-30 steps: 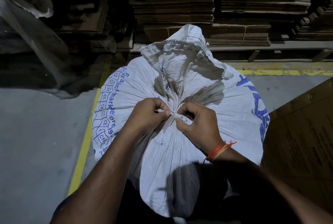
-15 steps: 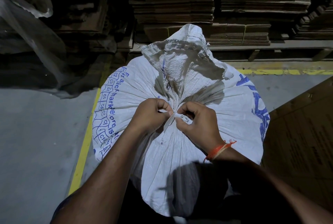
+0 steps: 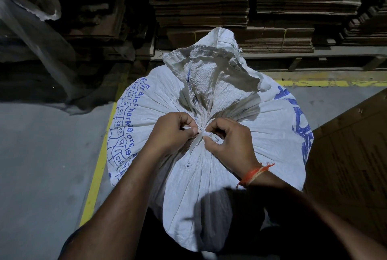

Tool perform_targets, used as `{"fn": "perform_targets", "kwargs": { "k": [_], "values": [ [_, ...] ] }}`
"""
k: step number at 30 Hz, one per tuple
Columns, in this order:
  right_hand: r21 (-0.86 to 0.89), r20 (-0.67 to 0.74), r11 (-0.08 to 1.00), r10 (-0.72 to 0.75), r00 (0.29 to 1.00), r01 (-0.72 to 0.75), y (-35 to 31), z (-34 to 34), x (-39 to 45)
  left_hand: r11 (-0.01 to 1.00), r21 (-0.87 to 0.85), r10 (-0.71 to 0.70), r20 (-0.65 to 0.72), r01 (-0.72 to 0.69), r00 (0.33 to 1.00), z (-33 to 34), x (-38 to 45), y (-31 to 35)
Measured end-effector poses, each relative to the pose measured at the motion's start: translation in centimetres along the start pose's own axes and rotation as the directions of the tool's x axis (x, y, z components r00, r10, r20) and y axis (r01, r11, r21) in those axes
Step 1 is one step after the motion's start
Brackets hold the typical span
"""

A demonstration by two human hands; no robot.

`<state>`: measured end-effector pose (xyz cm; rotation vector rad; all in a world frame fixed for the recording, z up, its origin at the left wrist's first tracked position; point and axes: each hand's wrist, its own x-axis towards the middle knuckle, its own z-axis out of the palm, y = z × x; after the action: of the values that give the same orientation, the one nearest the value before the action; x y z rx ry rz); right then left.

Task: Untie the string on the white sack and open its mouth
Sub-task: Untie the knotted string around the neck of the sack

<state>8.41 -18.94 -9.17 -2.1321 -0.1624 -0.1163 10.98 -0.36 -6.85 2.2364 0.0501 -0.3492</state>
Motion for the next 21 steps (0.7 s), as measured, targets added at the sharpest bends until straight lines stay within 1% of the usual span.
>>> {"fn": "perform_targets", "kwargs": {
  "k": [9, 14, 18, 21],
  "values": [
    [-0.021, -0.006, 1.000, -0.007, 1.000, 0.006, -0.02, -0.01, -0.01, 0.999, -0.036, -0.012, 0.000, 0.012, 1.000, 0.90, -0.08, 0.33],
    [-0.024, -0.009, 1.000, -0.012, 1.000, 0.012, -0.13, -0.05, 0.02, 0.995, -0.096, -0.019, -0.001, 0.019, 1.000, 0.73, -0.22, 0.23],
    [-0.016, -0.008, 1.000, -0.012, 1.000, 0.012, -0.17, -0.07, 0.00, 0.999, -0.052, -0.011, -0.034, 0.009, 0.999, 0.28, -0.17, -0.01],
    [-0.016, -0.008, 1.000, -0.016, 1.000, 0.016, -0.20, -0.12, -0.02, 0.999, -0.041, 0.002, -0.014, -0.003, 1.000, 0.12, -0.10, -0.21]
  ]
}}
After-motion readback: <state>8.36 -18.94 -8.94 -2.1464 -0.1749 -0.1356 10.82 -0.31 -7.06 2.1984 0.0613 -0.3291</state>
